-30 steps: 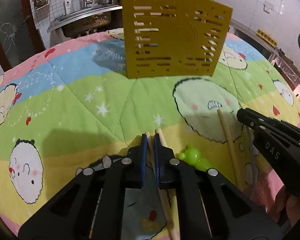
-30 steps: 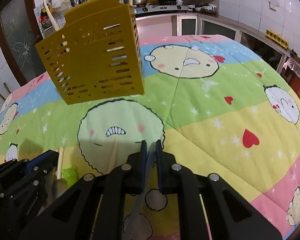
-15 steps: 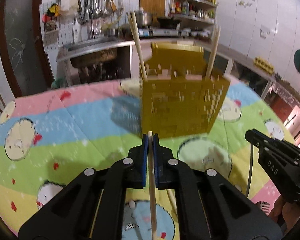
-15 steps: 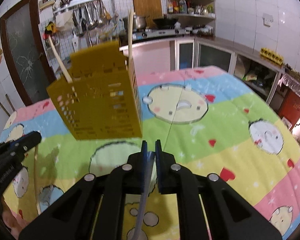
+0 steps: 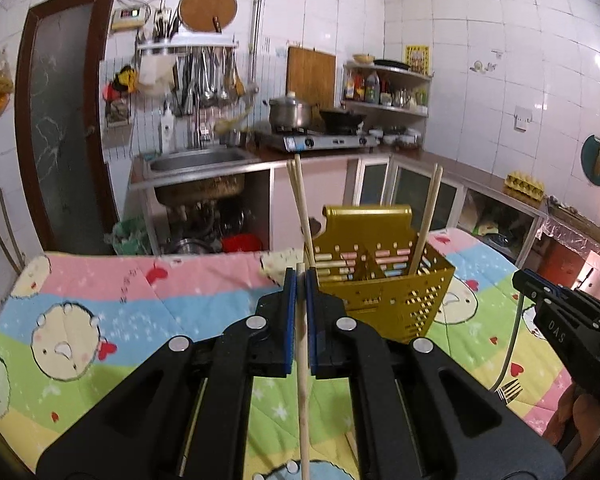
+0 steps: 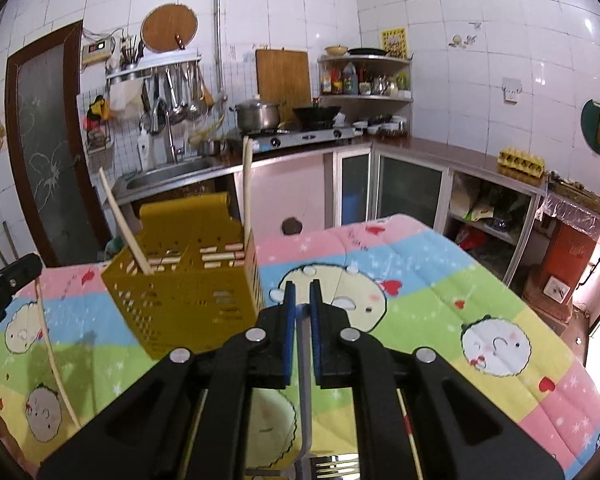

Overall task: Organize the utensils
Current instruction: 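Raise the left tool's chopstick over the yellow holder while the right tool carries the spoon there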

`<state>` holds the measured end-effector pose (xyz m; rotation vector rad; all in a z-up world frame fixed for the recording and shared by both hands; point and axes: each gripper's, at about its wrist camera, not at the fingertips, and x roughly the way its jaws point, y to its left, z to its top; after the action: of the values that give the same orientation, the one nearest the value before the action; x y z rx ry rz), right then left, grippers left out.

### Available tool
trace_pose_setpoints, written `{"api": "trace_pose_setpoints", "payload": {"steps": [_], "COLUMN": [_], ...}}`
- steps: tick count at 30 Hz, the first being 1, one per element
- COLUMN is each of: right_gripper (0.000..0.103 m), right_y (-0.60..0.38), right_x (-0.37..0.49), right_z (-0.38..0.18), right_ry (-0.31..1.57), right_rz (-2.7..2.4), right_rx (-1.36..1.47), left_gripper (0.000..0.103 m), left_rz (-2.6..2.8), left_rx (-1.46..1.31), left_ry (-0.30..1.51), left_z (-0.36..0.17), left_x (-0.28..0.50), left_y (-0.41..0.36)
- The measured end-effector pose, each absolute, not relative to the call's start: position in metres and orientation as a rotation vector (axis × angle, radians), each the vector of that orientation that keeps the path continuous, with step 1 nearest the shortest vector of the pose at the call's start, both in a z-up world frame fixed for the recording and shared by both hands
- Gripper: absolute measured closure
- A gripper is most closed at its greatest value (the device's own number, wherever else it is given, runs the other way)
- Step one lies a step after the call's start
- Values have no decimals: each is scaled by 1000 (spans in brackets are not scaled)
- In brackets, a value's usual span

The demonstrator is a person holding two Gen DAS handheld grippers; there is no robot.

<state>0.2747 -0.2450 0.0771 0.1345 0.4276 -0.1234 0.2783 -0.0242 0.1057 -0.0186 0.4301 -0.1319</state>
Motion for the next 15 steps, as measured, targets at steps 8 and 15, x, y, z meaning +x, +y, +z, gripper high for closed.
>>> {"api": "trace_pose_setpoints", "payload": {"steps": [8,15], "right_gripper": [96,96], "right_y": [-252,-250], "right_x": [277,276], "right_z": [87,101], "right_ry": [371,326], "right_rz": [-138,-135], "right_rx": [152,146], "left_gripper": [99,99], "left_rz": [-129,-142], "left_rx": [-6,-16], "left_ry": [367,323], "left_z": [117,134], "left_x": [274,273], "left_y": [-25,-28]}}
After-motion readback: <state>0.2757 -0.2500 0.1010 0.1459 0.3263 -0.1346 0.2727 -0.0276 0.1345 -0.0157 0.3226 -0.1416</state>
